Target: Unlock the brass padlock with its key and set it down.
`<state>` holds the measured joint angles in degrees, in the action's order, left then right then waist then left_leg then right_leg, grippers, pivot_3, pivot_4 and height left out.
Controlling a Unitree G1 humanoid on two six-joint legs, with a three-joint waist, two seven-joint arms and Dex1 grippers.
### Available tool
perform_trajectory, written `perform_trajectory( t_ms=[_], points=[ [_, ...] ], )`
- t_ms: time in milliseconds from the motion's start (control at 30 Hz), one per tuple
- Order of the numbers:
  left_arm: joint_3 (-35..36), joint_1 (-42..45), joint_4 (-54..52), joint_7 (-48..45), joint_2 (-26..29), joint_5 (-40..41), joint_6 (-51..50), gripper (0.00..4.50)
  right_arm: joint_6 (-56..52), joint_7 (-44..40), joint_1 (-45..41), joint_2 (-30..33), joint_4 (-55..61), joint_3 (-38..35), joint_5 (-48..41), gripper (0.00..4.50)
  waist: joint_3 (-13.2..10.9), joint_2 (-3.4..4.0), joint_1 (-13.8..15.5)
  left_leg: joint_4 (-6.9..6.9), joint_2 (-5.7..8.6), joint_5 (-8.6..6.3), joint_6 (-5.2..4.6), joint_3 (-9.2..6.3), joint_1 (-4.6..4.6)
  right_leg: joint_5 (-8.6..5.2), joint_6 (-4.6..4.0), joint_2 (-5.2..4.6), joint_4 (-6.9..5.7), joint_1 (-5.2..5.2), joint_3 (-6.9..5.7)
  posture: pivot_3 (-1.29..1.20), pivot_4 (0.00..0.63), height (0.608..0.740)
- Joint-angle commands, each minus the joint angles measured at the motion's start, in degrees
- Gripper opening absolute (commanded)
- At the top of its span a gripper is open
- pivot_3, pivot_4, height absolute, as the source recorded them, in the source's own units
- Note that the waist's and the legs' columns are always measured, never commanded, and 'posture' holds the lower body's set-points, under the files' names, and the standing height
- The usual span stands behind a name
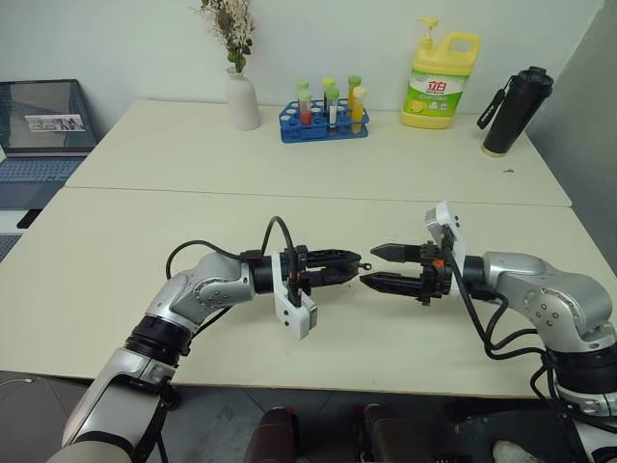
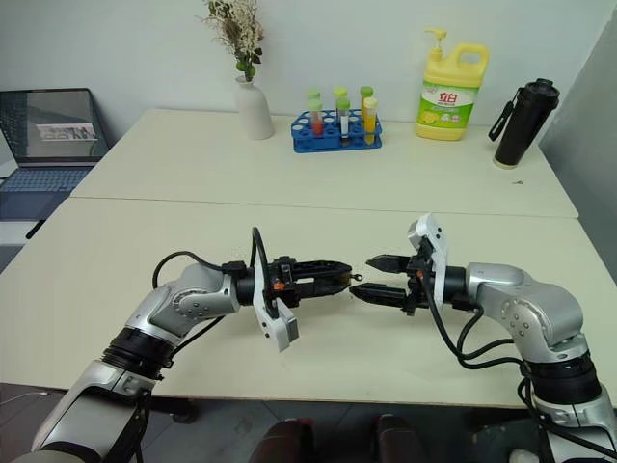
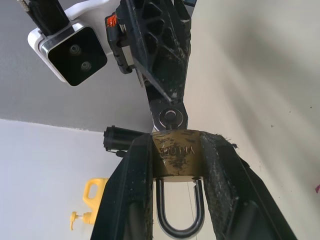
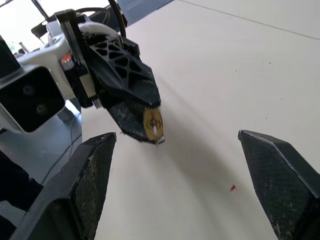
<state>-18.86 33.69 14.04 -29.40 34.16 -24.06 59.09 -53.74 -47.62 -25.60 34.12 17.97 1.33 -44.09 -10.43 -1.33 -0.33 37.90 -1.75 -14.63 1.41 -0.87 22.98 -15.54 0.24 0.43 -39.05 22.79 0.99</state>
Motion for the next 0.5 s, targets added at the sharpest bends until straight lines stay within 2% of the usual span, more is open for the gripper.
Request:
perform_trajectory(
  t_ms=[33,167,267,500],
  points=[
    [0.0,1.1,-1.2,0.4,-0.1,1.4,0.3,0.97,-1.2,1.7,-1.6,-2.1,1.3,-1.2,-2.5,4.09,0.0,0.00,0.0,0.00,0.01,0.00,0.00,0.00,0.00,0.01,-0.02,0.00,0.00,0.00,0.00,0.00,0.150,0.740],
    [0.0,1.0,-1.3,0.4,-0.1,1.3,0.2,0.97,-2.3,2.4,-2.0,-3.6,1.0,-0.9,-2.9,4.09,0.0,0.00,0.0,0.00,0.02,0.00,0.00,0.00,0.00,0.02,-0.04,0.00,0.00,0.00,0.00,0.00,0.150,0.740],
    [0.0,0.8,-1.5,0.4,-0.1,1.3,0.2,0.97,-2.6,2.9,-2.3,-4.6,0.4,-0.7,-3.3,3.51,0.0,0.00,0.1,0.00,0.03,0.00,0.00,0.00,0.00,0.02,-0.03,-0.01,0.01,-0.01,0.00,0.00,0.150,0.740],
    [-0.3,0.7,-1.6,0.1,-0.1,1.2,0.2,0.97,-2.6,2.6,-2.3,-5.0,0.3,-0.7,-3.1,0.80,0.0,0.00,0.1,0.00,0.02,0.00,0.00,-0.01,0.00,0.02,-0.03,0.00,0.01,0.00,0.01,0.00,0.150,0.740]
  ],
)
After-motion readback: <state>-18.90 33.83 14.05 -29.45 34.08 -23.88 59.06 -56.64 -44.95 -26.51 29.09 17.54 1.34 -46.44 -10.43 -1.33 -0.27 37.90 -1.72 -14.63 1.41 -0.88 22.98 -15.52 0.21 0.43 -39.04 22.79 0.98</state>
